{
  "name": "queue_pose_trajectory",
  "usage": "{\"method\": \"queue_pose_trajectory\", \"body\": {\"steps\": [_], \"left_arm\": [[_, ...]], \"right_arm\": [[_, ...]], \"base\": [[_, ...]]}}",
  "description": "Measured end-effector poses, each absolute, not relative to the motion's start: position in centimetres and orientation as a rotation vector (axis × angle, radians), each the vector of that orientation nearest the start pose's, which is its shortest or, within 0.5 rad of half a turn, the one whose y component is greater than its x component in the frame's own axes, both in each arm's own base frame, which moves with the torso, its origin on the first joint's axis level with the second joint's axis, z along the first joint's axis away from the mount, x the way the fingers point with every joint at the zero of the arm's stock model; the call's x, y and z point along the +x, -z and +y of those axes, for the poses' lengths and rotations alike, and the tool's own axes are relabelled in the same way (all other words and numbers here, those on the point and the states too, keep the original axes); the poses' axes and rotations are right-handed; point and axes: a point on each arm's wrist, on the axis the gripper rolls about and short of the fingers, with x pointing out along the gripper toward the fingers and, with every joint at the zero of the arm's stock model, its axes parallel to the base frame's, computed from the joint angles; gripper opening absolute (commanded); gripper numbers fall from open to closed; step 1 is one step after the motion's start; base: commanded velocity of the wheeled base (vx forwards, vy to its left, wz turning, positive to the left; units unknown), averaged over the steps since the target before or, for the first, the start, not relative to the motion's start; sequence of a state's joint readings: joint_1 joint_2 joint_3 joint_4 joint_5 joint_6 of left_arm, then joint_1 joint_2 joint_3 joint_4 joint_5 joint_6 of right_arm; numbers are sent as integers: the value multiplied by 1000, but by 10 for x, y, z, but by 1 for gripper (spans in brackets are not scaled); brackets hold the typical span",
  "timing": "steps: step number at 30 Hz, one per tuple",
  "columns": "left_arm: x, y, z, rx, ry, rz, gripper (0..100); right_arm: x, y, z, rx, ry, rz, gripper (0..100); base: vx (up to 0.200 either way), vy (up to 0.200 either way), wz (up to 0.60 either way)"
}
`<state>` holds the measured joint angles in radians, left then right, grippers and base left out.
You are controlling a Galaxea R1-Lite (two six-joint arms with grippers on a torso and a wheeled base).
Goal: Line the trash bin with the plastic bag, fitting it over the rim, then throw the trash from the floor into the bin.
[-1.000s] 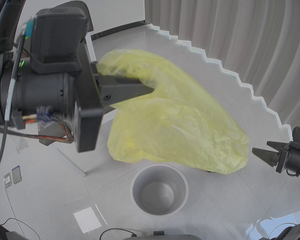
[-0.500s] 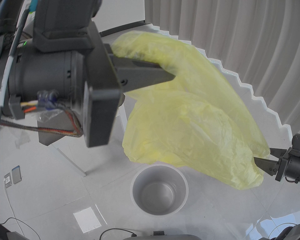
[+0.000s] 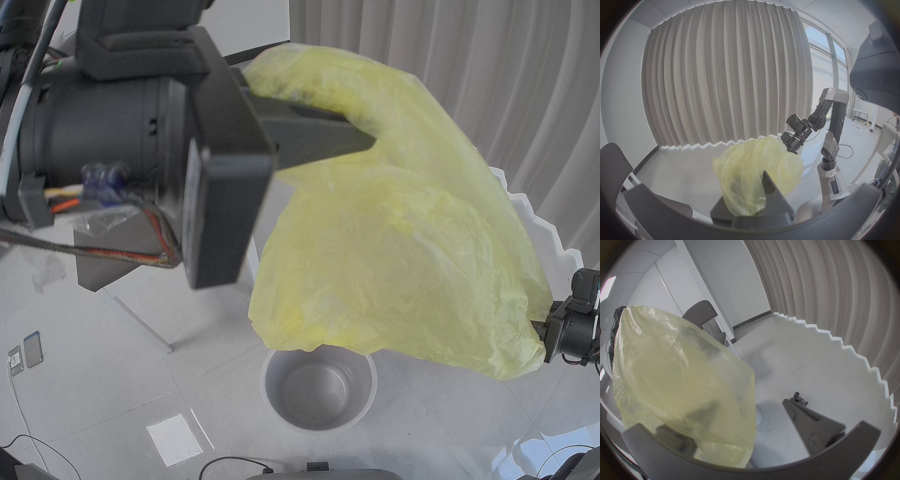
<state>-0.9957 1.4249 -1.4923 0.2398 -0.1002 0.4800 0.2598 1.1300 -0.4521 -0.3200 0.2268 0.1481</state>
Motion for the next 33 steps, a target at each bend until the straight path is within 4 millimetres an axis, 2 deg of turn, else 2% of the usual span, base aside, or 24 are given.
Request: {"method": "queue_pose_trajectory", "body": {"steps": [7, 15, 21, 27, 33], "left_arm": [[125, -365, -190, 480, 1097, -76, 0], [145, -355, -175, 395, 972, -37, 0], [150, -327, -163, 229, 906, 44, 0], [159, -300, -162, 26, 866, 47, 0], [176, -248, -168, -103, 820, 172, 0]], "right_arm": [[146, -185, 44, 135, -451, 396, 0], [151, -187, 51, 125, -462, 405, 0], [164, -185, 65, 106, -454, 422, 0], [190, -176, 89, 104, -445, 431, 0], [217, -154, 113, 102, -445, 471, 0]], "base": [[0, 0, 0], [0, 0, 0], [0, 0, 0], [0, 0, 0], [0, 0, 0]]}}
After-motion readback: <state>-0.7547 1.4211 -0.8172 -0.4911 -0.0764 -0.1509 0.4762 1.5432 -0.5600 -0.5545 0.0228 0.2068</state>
